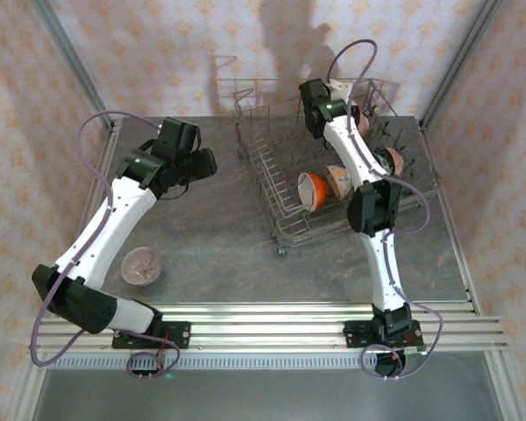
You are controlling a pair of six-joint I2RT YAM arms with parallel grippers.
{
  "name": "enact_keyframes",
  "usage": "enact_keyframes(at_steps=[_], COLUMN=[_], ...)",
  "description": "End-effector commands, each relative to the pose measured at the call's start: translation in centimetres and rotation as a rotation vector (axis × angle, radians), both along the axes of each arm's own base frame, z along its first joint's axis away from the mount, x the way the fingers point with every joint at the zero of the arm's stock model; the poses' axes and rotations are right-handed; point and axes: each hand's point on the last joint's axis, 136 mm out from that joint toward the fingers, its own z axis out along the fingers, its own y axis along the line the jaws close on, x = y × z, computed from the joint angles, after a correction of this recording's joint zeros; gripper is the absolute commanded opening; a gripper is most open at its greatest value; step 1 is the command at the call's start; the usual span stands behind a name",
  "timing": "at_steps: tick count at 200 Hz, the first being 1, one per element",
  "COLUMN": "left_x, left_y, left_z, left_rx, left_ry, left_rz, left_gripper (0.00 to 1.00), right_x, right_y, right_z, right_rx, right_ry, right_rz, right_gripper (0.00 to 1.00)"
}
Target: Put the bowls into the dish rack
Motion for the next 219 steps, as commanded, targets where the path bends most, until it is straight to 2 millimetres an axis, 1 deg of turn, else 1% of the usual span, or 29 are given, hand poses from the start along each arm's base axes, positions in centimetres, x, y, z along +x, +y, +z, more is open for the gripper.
enact_keyframes(at_steps=[1,49,91,138,175,219], left_x=[-0.7,-1.2,-1.3,-1.4,-1.5,-1.7], left_y=[1.1,1.5,1.5,1.4,1.4,1.5], left_z=[0.3,0.2,0.1,-0.2,-0.4,-0.6], left_rx=[0.0,0.002,0.0,-0.012,-0.02,-0.021], left_ry=[-0.009,-0.005,0.002,0.01,0.012,0.015], left_rz=[0.041,0.052,0.053,0.06,0.064,0.068], left_gripper=[0.59,0.59,0.59,0.59,0.59,0.59], right_x=[0.2,1.0,1.7,1.9,2.1,1.9], right_y=[-1.4,-1.3,-1.1,-0.1,1.2,2.3], right_z=[3.5,1.4,0.2,-1.1,-2.2,-2.5], right_rx=[-0.064,-0.119,-0.136,-0.132,-0.169,-0.201], right_ry=[-0.134,-0.097,-0.07,-0.027,0.019,0.048], right_rz=[-0.084,-0.093,-0.078,-0.04,-0.009,0.015], right_gripper=[0.0,0.0,0.0,0.0,0.0,0.0])
